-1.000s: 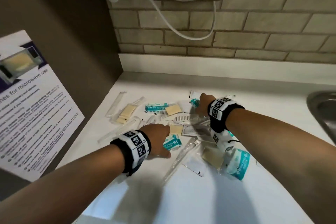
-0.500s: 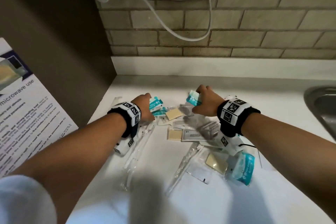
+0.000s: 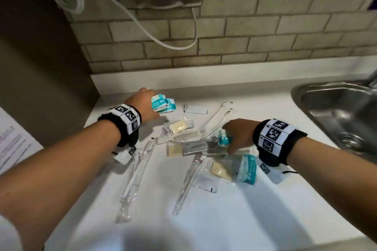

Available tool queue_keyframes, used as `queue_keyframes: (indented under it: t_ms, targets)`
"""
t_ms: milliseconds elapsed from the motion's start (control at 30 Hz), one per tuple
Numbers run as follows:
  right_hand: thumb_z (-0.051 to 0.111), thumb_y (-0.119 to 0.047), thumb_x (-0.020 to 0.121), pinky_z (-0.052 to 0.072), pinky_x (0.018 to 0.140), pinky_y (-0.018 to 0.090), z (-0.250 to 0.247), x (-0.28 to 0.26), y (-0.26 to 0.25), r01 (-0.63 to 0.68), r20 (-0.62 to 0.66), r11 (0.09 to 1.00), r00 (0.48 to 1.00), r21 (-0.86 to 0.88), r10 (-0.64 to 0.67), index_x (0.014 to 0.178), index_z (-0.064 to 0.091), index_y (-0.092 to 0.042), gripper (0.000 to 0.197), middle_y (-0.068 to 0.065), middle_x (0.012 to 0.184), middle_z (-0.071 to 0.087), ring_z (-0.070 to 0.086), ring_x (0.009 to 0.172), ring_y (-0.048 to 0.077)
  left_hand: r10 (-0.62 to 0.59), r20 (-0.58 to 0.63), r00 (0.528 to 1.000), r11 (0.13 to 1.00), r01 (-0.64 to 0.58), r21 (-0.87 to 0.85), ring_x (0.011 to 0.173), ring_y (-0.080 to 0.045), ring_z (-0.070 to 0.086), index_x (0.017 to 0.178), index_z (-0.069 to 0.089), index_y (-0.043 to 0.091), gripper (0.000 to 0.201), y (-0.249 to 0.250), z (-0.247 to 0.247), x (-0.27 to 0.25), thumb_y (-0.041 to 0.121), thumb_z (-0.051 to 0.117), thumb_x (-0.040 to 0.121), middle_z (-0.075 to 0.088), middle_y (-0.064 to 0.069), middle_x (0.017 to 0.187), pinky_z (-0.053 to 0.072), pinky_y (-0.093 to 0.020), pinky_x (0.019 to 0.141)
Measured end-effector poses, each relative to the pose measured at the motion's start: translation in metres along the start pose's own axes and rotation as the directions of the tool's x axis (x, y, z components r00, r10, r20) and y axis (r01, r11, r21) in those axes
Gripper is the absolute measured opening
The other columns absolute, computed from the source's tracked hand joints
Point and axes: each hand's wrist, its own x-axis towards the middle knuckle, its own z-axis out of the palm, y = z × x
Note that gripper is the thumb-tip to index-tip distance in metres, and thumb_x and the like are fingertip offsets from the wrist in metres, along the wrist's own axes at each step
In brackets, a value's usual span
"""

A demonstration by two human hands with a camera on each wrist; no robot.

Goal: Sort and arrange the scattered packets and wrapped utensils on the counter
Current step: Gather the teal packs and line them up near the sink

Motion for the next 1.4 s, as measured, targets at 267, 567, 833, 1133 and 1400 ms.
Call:
queue_keyframes:
  t_ms: [267,567,833,1133,1400]
  targets:
    - [0.078,-0.065,0.058,0.054,0.084,0.032,0.041,-0.040,0.026,-0.253,-0.022,0.967,0.967,0.028,0.254,0.104,0.066,-0.013,0.071,0.000,0.101,0.068,0.064,0.093,0.020,0.278,-0.020,0.960,0.957,-0.279,-0.079,0.082,-0.023,0.055,0.094,0.059,0.022,0.044,0.088,-0.015,-0.030,0.049,0.077,0.066,0.062,-0.002,0.096,0.047,-0.031,0.070]
    - [0.061,-0.072,0.072,0.053,0.075,0.026,0.072,-0.053,0.019,-0.331,-0.137,0.896,0.913,0.296,0.383,0.112,0.061,-0.025,0.062,0.000,0.107,0.069,0.063,0.087,0.018,0.366,-0.004,0.931,0.925,-0.364,-0.109,0.106,-0.024,0.058,0.124,0.057,0.017,0.067,0.124,0.011,-0.049,0.052,0.076,0.070,0.062,-0.004,0.123,0.048,-0.034,0.089]
    - [0.077,-0.040,0.068,0.050,0.060,0.024,0.058,-0.049,0.035,-0.261,-0.021,0.909,0.959,0.325,0.283,0.085,0.066,-0.013,0.033,0.001,0.080,0.066,0.061,0.070,0.017,0.335,-0.017,0.942,0.926,-0.333,-0.179,0.095,-0.022,0.060,0.111,0.064,0.015,0.060,0.156,0.013,-0.040,0.052,0.080,0.066,0.067,-0.002,0.109,0.051,-0.037,0.084]
    - [0.079,-0.021,0.065,0.057,0.059,0.030,-0.011,-0.048,0.136,0.024,-0.276,0.861,0.951,0.509,0.137,0.095,0.060,-0.009,0.037,0.007,0.088,0.068,0.066,0.073,0.020,0.241,-0.066,0.968,0.935,-0.250,-0.251,0.082,-0.017,0.061,0.107,0.065,0.018,0.053,0.203,0.016,0.006,0.045,0.084,0.065,0.071,-0.001,0.100,0.044,-0.025,0.069]
    - [0.080,0.002,0.067,0.058,0.058,0.032,-0.031,-0.013,0.220,0.163,-0.330,0.771,0.942,0.616,0.064,0.100,0.056,-0.010,0.043,0.011,0.096,0.069,0.066,0.076,0.024,0.176,-0.066,0.982,0.946,-0.187,-0.265,0.081,-0.015,0.060,0.108,0.063,0.021,0.053,0.255,0.035,0.053,0.047,0.083,0.066,0.069,0.002,0.099,0.042,-0.025,0.067]
